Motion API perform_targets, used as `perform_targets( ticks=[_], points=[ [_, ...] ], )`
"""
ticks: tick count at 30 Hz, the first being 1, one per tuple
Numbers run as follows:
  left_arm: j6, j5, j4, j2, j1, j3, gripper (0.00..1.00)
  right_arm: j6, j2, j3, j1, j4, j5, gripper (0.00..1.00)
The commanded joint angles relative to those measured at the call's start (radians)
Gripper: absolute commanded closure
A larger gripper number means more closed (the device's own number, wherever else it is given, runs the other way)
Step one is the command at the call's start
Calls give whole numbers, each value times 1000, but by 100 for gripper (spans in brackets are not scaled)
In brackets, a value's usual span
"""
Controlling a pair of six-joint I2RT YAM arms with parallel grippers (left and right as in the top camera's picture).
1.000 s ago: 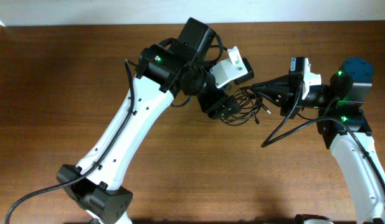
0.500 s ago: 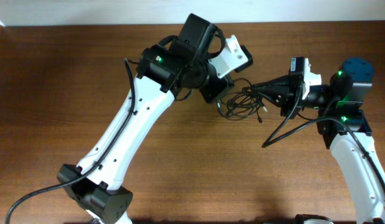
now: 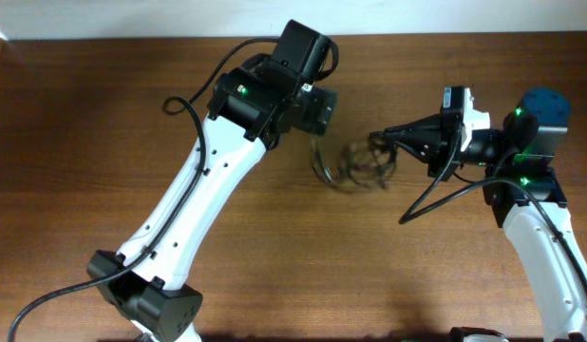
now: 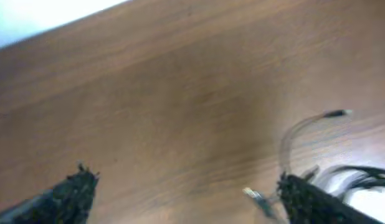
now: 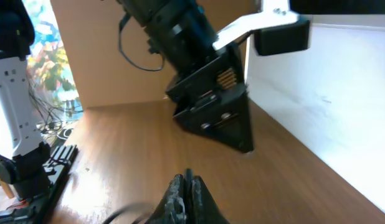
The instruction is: Untangle cables
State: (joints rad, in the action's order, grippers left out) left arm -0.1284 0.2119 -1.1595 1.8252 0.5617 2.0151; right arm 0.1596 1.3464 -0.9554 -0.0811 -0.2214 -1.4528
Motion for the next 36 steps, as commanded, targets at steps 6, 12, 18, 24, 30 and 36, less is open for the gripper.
perform_targets(
  ticks=[6, 12, 18, 24, 30, 36],
  points=[
    [37, -240, -31, 9, -2, 14, 1, -269, 2, 2, -5, -246, 91, 96],
    [392, -515, -70, 9, -1, 14, 0, -406, 2, 2, -5, -294, 244, 96],
    [586, -512, -88, 9, -2, 14, 1, -650, 2, 2, -6, -361, 340, 96],
    [745, -599, -66, 3, -2, 17, 1, -928, 2, 2, -5, -389, 393, 96],
    [843, -795, 4, 3, -2, 17, 1, -984, 2, 2, -5, -390, 373, 96],
    [849, -855, 17, 3, -1, 16, 54, -1033, 2, 2, -5, -477, 307, 96]
  ],
)
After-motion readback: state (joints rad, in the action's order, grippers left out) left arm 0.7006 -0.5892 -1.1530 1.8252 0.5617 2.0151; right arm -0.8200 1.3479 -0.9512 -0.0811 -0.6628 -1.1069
